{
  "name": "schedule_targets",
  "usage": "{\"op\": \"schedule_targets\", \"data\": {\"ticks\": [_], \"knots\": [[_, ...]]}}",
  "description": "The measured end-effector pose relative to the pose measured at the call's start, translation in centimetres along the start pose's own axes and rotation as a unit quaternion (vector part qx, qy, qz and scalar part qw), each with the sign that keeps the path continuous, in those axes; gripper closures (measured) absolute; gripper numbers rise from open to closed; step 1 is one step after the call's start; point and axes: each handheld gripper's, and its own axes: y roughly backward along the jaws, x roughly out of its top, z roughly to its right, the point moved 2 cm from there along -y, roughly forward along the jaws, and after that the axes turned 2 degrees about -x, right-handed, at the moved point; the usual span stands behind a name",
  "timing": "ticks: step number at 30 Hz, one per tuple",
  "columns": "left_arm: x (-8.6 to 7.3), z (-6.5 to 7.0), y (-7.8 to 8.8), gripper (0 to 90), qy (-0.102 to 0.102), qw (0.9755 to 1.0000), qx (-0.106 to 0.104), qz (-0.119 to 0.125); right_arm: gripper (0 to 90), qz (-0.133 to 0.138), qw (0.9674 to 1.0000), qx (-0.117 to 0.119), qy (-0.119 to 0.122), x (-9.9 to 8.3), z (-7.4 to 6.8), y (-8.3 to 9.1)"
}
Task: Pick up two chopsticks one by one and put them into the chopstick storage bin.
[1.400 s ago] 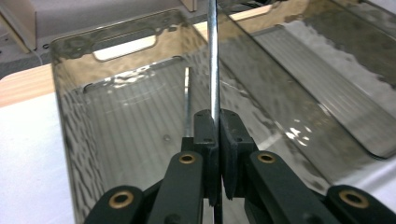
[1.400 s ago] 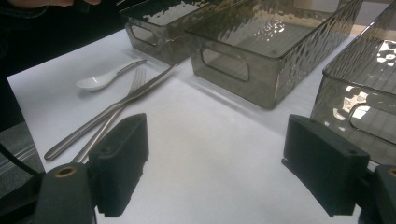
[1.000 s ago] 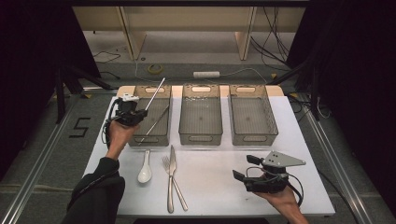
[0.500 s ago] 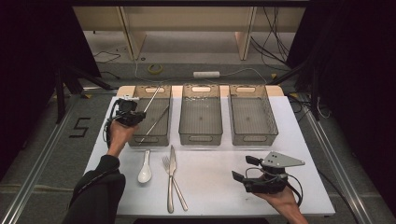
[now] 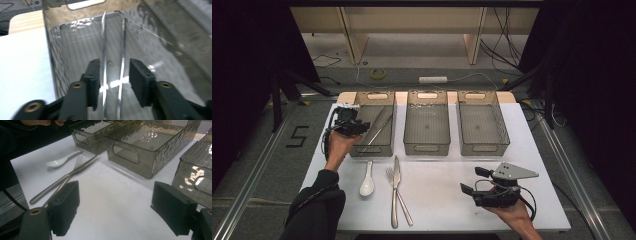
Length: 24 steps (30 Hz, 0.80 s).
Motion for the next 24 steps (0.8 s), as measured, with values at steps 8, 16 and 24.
{"op": "schedule_targets", "data": {"ticks": [8, 16, 24], "knots": [[-0.2, 1.5, 2.6, 37.6, -0.004, 0.9998, -0.015, -0.010, 23.4, 0.004, 1.0000, -0.003, -0.002, 0.0, -0.1, 0.2], [-1.3, 2.4, 4.1, 28.1, 0.001, 0.9995, -0.021, -0.025, 23.4, 0.005, 1.0000, -0.006, -0.004, -0.1, 0.0, 0.3], [-2.5, 3.1, 4.3, 22.3, -0.004, 0.9986, -0.026, -0.045, 23.3, 0.005, 1.0000, -0.005, -0.004, -0.1, -0.1, 0.2]]}}
